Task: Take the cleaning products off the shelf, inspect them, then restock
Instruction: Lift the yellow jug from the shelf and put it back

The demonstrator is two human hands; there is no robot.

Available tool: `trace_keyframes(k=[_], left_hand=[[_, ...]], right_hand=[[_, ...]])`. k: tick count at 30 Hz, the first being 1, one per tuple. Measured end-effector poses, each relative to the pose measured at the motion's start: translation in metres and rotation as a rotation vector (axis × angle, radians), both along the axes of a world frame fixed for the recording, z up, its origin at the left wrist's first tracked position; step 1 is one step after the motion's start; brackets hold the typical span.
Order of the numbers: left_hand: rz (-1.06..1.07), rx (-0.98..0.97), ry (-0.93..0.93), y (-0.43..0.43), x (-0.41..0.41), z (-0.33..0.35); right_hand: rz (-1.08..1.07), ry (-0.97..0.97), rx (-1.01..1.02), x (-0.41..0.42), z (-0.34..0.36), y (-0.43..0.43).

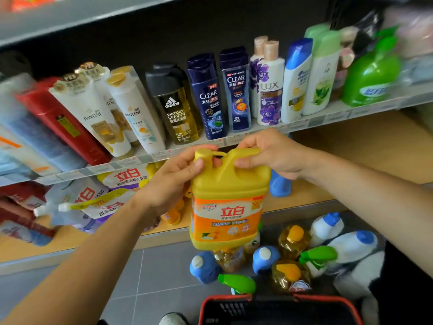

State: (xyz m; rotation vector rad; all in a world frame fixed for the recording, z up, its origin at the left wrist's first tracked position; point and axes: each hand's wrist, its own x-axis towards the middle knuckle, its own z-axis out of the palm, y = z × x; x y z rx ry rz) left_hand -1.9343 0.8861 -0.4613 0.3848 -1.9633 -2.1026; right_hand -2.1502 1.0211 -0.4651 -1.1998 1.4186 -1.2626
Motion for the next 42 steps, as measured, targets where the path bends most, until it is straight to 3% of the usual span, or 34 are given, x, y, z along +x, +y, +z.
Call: trace_keyframes(k=[5,8,12,21,24,27,36,38,42], left_hand=[[-0.038,0.055,0.041,0.011,-0.006,0.007],[0.075,-0.057,0.092,0.025,-0.011,0.011],[0.263,-0.452,0.074,0.038,-0.018,0.007],[0.216,-0.977,0.052,0.040,-0.014,0.004],[0.274,-0.925,0.040,0.044,-0.017,-0.003],[0.259,-0.656,0.038,0.044,-0.022,-0.005],[0.249,-0.259,0.100,0.039,-0.016,-0.010],[0.260,-0.238,0.123,0.039,-0.016,-0.010],[0.291,-0.372,0.124,0.039,-0.014,-0.009]], right_hand=[[0.041,-0.164,0.029,-0.004,0.003,0.014],[0.002,-0.150,0.010,-0.003,0.011,0.022],[-0.056,0.072,-0.015,0.009,0.019,0.030],[-0.108,0.484,0.016,0.016,0.023,0.039],[-0.121,0.532,0.013,0.016,0.022,0.039],[-0.146,0.530,0.007,0.014,0.021,0.038],[-0.170,0.328,0.013,0.006,0.025,0.039],[-0.172,0.276,0.004,0.004,0.024,0.040],[-0.165,0.210,-0.011,0.002,0.022,0.041]])
